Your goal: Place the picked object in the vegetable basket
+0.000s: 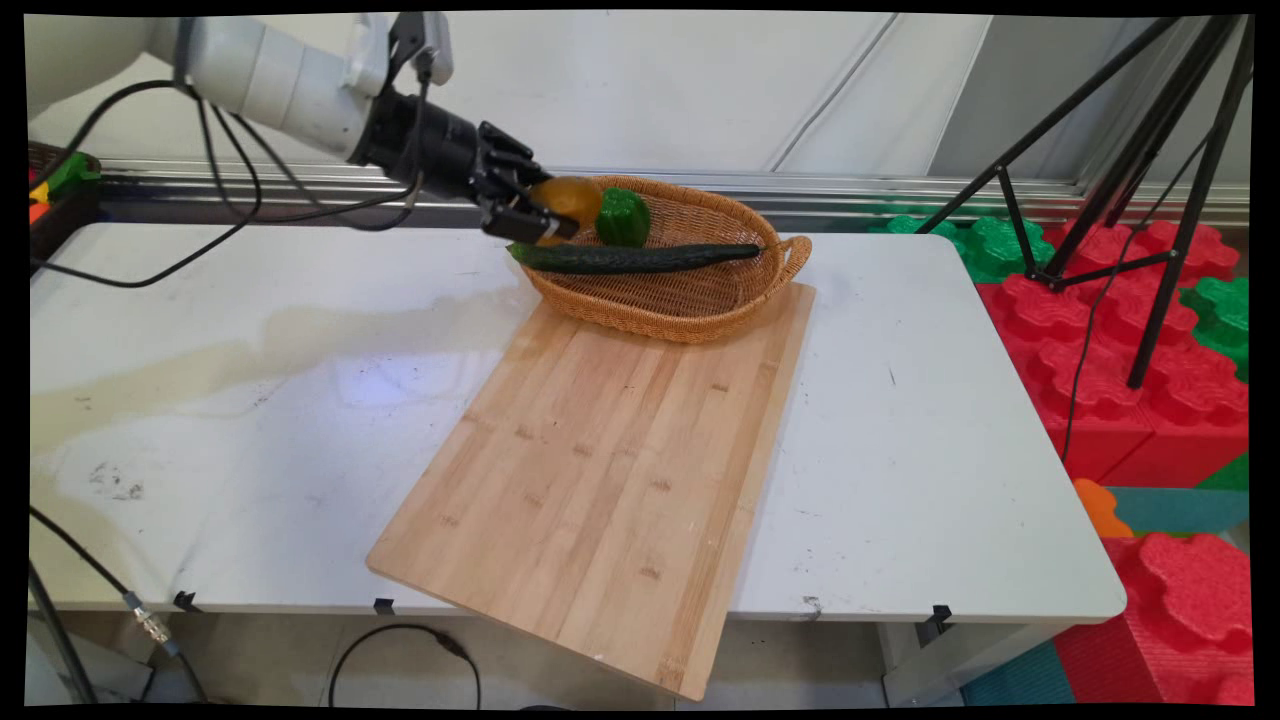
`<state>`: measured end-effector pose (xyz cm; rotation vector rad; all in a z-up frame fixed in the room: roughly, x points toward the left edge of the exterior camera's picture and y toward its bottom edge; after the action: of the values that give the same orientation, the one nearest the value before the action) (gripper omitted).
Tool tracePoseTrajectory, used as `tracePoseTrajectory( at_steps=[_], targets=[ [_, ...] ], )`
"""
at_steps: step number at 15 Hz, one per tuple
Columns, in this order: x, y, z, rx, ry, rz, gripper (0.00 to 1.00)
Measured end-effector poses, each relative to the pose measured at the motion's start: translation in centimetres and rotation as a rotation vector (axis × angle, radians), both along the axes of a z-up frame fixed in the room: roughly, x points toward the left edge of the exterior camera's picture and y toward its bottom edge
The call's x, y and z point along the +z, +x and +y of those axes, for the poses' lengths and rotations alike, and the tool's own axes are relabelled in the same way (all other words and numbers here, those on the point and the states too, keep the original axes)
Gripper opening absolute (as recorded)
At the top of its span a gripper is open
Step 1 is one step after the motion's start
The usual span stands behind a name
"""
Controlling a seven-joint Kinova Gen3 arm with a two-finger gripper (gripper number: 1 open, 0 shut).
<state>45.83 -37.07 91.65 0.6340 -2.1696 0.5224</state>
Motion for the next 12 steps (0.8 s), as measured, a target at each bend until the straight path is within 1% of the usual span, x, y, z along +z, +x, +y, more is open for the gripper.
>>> tracePoseTrajectory(
  at_steps=[2,7,10,12],
  targets=[
    [-0.5,-0.1,-1.8,0.015,-0.006,0.0,0.0],
    [-2.0,-0.9,-4.9,0.021,0.007,-0.002,0.0],
    [-3.9,-2.2,-6.9,0.014,0.037,-0.007,0.0],
    [-5.1,-3.2,-7.8,0.009,0.062,-0.005,0.0]
  ],
)
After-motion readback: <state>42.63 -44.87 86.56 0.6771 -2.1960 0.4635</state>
